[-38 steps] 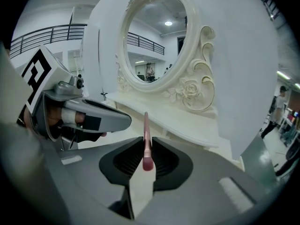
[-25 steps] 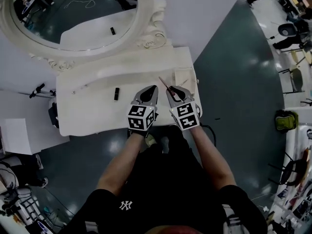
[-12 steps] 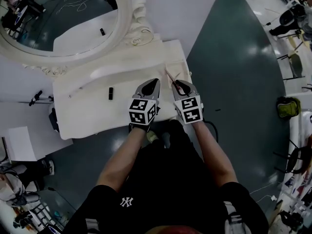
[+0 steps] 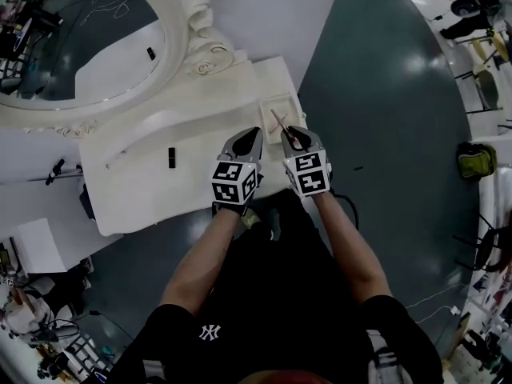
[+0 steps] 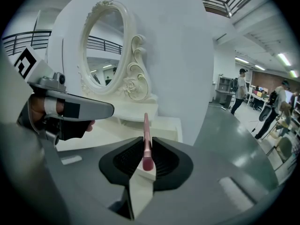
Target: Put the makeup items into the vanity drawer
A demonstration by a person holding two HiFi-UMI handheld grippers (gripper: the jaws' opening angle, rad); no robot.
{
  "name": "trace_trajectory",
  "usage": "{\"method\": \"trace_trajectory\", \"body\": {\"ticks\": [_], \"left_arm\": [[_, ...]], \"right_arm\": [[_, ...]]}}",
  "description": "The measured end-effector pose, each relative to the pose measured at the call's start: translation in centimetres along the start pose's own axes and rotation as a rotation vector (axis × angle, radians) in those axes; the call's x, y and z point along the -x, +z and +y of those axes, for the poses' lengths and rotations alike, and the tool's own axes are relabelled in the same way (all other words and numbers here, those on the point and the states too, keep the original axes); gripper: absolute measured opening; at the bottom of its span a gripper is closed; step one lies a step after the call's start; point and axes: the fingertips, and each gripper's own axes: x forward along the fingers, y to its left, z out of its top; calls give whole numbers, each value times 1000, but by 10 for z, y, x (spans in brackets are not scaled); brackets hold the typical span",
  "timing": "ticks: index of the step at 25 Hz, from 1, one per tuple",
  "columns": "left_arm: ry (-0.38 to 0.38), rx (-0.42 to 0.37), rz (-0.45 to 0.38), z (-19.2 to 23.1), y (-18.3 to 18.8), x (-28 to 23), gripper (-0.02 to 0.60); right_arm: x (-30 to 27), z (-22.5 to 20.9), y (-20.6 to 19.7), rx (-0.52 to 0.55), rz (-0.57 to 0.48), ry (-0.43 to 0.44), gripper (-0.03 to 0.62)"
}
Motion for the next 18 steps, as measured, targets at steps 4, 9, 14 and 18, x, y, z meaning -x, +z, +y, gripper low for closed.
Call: {"method": "trace_trajectory", "body": {"ticks": [4, 9, 14, 18], "left_arm": [[6, 11, 22, 3, -5, -12, 2], [16, 24, 47, 11, -13, -20, 2], [20, 29, 58, 15, -16, -26, 2], [23, 37, 67, 18, -20, -29, 2]], "right_arm": [[-15, -5, -8, -7, 32, 4, 84], [-31, -11, -18, -19, 69, -15, 84], [-39, -14, -21, -18, 82, -22, 84], [-42, -14, -20, -5, 88, -24, 87]]}}
